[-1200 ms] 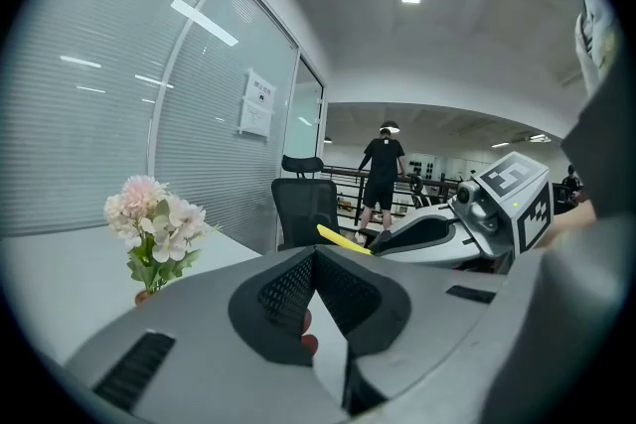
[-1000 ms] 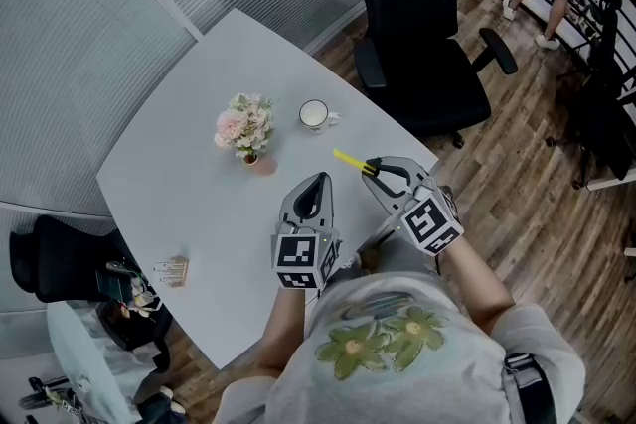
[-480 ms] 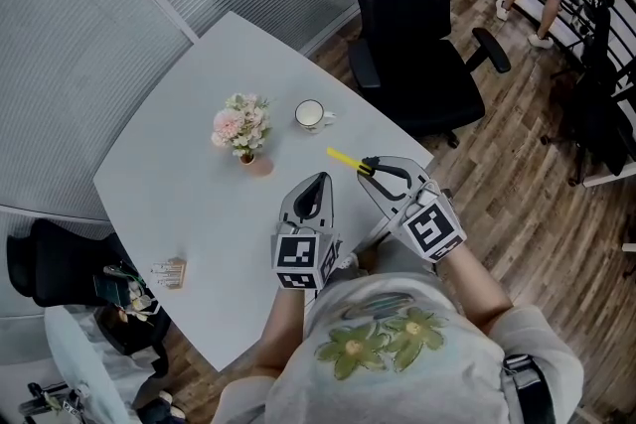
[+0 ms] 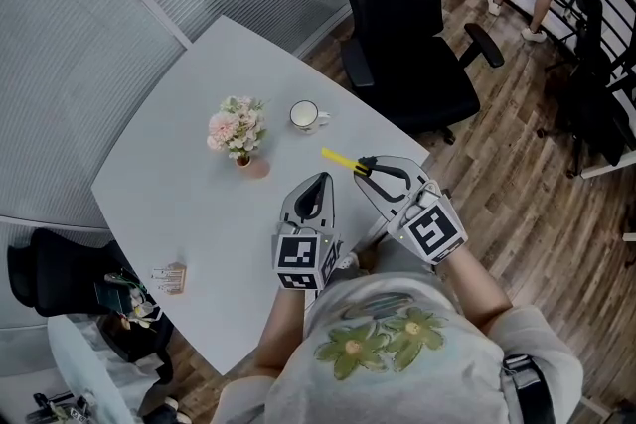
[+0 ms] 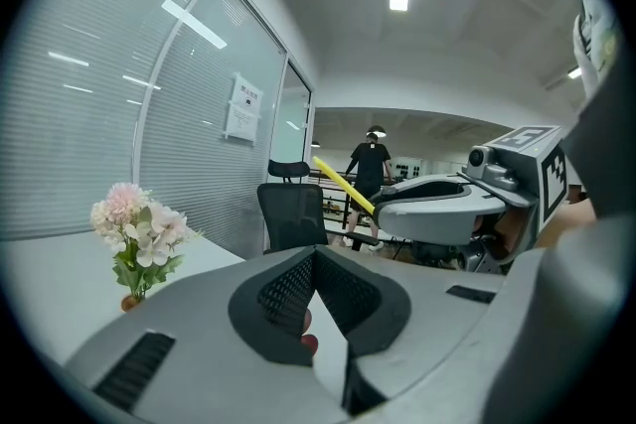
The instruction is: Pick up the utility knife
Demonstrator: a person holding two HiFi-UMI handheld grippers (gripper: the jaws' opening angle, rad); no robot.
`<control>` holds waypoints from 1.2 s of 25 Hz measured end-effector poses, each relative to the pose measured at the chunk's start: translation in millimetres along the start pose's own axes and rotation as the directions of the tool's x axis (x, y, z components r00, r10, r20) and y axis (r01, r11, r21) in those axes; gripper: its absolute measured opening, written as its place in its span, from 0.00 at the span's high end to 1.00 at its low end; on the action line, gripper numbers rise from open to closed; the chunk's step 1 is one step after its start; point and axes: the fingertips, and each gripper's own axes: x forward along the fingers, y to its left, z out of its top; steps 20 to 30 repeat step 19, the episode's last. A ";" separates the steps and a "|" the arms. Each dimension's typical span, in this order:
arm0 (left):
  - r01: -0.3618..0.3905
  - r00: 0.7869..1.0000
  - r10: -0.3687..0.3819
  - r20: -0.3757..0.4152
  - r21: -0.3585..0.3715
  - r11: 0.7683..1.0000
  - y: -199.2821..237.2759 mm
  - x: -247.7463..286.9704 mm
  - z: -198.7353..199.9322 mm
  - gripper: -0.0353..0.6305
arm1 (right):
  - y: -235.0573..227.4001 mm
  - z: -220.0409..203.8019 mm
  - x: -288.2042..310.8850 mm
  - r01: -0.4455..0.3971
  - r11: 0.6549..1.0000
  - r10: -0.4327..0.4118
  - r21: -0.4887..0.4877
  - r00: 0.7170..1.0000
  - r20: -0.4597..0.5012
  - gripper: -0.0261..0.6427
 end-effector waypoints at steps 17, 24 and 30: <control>0.038 0.999 -0.038 -0.009 0.004 0.999 -8.1 7.5 -3.1 0.94 | -3.2 -4.1 -4.9 0.026 0.999 -0.025 0.044 1.000 -0.012 0.86; 0.042 0.999 -0.042 -0.010 0.002 0.999 -8.7 9.1 -3.1 0.94 | -4.0 -5.4 -5.1 0.026 0.999 -0.026 0.048 1.000 -0.016 0.86; 0.042 0.999 -0.042 -0.010 0.002 0.999 -8.7 9.1 -3.1 0.94 | -4.0 -5.4 -5.1 0.026 0.999 -0.026 0.048 1.000 -0.016 0.86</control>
